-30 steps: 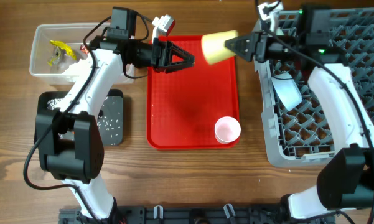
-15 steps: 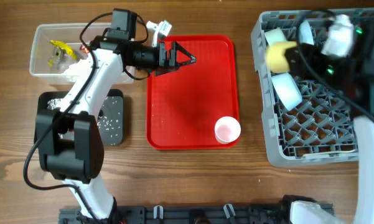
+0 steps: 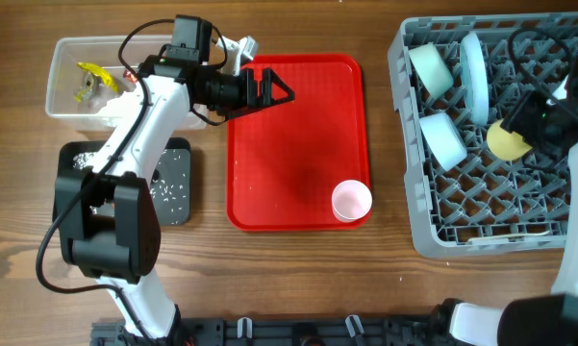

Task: Sort waste into correct bins and load items into the dishwasher rack
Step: 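Carry the yellow cup with right gripper and set it in the rack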

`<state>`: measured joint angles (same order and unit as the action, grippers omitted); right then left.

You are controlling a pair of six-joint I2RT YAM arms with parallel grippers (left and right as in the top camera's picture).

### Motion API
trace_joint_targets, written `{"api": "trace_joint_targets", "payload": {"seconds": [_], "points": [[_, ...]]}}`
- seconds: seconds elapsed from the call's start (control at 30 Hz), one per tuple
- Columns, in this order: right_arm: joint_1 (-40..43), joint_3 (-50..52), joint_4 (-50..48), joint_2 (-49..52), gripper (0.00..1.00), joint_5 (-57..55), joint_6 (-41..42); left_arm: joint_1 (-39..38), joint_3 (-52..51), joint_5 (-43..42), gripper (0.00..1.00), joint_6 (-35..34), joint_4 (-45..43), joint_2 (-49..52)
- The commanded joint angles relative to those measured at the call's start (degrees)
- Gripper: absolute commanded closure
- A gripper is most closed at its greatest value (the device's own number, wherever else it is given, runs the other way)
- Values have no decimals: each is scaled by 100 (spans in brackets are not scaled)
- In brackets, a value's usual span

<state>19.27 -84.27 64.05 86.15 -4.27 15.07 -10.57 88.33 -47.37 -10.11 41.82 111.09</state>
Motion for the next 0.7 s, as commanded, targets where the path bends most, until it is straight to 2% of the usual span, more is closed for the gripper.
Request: {"api": "trace_joint_targets", "payload": {"seconds": [0.0, 0.17, 0.63, 0.67], "points": [[144, -46, 83, 424, 69, -306, 164, -20, 0, 59, 0, 70, 7, -116], [203, -46, 2, 754, 69, -341, 166, -20, 0, 59, 0, 70, 2, -116], [201, 136, -168, 815, 67, -341, 162, -20, 0, 59, 0, 70, 2, -116], [201, 214, -229, 815, 63, -337, 160, -20, 0, 59, 0, 70, 2, -116]]}}
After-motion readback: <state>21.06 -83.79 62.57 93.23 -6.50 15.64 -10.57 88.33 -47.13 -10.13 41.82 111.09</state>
